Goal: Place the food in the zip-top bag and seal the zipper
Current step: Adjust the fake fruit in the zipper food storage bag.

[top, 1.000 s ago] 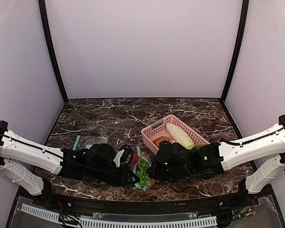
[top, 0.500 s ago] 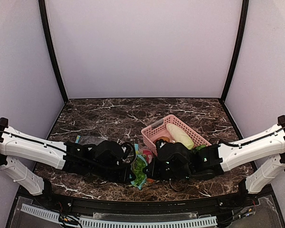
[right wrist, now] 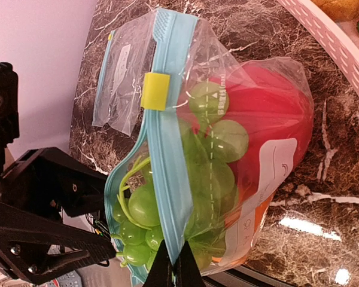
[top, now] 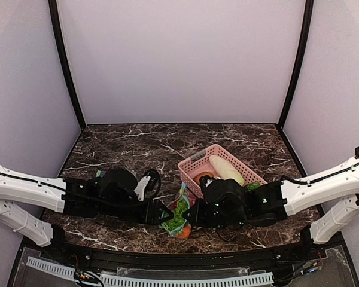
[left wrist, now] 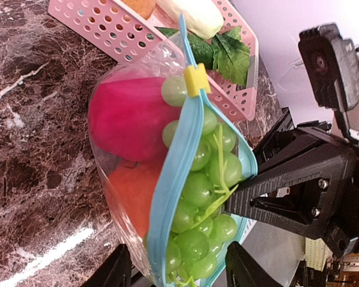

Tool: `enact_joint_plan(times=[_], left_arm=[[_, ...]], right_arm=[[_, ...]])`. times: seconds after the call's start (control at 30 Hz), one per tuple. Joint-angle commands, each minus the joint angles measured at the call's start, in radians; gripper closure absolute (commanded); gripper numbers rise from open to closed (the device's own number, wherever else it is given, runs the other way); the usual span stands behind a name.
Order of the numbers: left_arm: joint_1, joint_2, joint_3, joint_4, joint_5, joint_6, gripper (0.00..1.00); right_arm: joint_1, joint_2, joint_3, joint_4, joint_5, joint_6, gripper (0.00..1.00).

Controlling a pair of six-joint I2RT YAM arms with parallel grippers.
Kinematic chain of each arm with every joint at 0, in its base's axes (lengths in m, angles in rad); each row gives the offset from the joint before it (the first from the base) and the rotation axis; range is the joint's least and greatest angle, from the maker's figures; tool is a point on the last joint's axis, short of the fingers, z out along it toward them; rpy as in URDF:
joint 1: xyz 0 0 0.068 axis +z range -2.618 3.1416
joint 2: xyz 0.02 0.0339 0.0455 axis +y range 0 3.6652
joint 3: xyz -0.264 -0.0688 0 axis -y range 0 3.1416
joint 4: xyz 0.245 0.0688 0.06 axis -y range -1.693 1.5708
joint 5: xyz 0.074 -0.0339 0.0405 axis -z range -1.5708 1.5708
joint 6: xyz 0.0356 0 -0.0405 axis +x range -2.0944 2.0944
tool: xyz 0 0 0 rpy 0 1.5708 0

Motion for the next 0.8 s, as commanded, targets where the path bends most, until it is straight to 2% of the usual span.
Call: enact_joint_plan(times=[0.0,0.1,0.27,0.33,0.37,0.4,0.43,0.47,0.5,0.57,0.77], left_arm=[[0.029,-0.051,-0.038,0.005,0.007,0.014,0.45],[0.037,-0.041,-0.030,-0.010,0.023,0.021,0.44],[0.040,0.002,-0.011,-0.024,0.034,0.040,0.36],[0.040,0.020,0.001,-0.029,0.029,0.054,0.43],[0.040,0.026,0.011,-0.028,0.027,0.067,0.54],[0.040,0.041,0.016,-0.027,0.028,0.073,0.59],[0.040,0.047,0.025,-0.023,0.034,0.083,0.70],[0.040,0.059,0.035,-0.020,0.039,0.087,0.76],[0.040,0.062,0.038,-0.013,0.042,0.095,0.87],[0.041,0.077,0.048,-0.002,0.050,0.103,0.97],[0.040,0.111,0.057,0.050,0.102,0.101,0.99]], right_arm=[[0.007,-0.027,-0.008,0.013,0.013,0.013,1.00],[0.006,-0.019,0.000,0.012,0.008,0.006,1.00],[0.006,-0.012,0.006,0.012,0.000,0.000,1.00],[0.007,-0.006,0.008,0.011,-0.006,0.001,1.00],[0.007,-0.002,0.010,0.011,-0.009,-0.002,1.00],[0.007,0.001,0.015,0.009,-0.013,-0.007,1.00],[0.007,0.007,0.020,0.007,-0.017,-0.014,1.00],[0.007,0.013,0.030,-0.001,-0.020,-0.021,1.00],[0.007,0.020,0.040,-0.010,-0.023,-0.029,1.00],[0.006,0.035,0.062,-0.025,-0.029,-0.056,1.00],[0.004,0.068,0.101,0.006,-0.073,-0.153,1.00]])
